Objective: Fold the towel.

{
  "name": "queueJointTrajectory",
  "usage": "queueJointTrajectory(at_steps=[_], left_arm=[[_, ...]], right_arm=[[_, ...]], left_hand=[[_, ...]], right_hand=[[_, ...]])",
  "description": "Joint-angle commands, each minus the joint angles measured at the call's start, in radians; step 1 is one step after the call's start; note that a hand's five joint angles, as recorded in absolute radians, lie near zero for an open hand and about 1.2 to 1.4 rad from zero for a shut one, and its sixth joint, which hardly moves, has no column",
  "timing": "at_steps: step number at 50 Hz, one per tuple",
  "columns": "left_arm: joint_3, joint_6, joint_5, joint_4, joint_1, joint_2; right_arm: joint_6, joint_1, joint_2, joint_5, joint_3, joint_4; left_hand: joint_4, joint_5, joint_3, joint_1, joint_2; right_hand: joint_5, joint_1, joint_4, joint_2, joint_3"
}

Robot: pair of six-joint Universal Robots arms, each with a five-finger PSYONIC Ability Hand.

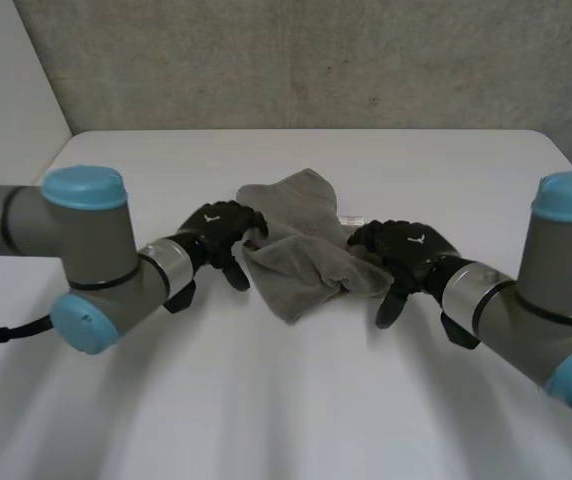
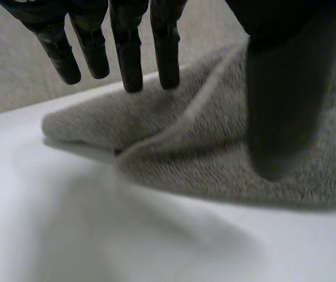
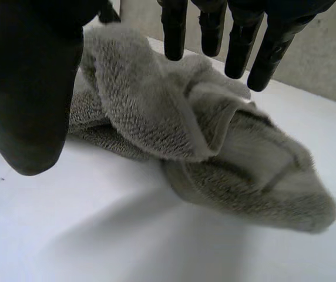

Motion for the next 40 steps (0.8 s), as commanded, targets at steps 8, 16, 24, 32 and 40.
queueJointTrajectory(at_steps=[8, 16, 24, 32, 40], left_arm=[[0.046, 0.024, -0.014, 0.002, -0.032, -0.107], [0.005, 0.014, -0.010, -0.013, -0.030, -0.033], [-0.050, 0.011, -0.009, -0.015, -0.026, 0.076], [0.049, 0.020, -0.015, 0.019, -0.004, 0.128], [0.229, 0.022, -0.138, 0.240, -0.016, 0.209]], right_arm=[[0.064, 0.010, 0.096, -0.001, -0.009, -0.118], [0.050, -0.007, -0.038, -0.046, 0.024, -0.102], [0.038, -0.015, -0.099, -0.225, 0.005, 0.005], [-0.071, -0.013, -0.039, -0.222, -0.256, 0.079], [-0.035, -0.001, -0.086, -0.043, -0.652, -0.138]], left_hand=[[-0.059, 0.551, -0.051, 0.559, 0.545], [-0.059, 0.900, -0.051, 0.908, 0.894], [-0.059, 0.900, -0.051, 0.908, 0.894], [-0.059, 0.900, -0.051, 0.908, 0.894], [-0.059, 0.900, -0.051, 0.908, 0.894]], right_hand=[[1.099, 1.092, -0.076, 1.102, -0.043], [1.134, 1.126, -0.076, 1.136, -0.043], [1.134, 1.126, -0.076, 1.136, -0.043], [1.134, 1.126, -0.076, 1.136, -0.043], [1.134, 1.126, -0.076, 1.136, -0.043]])
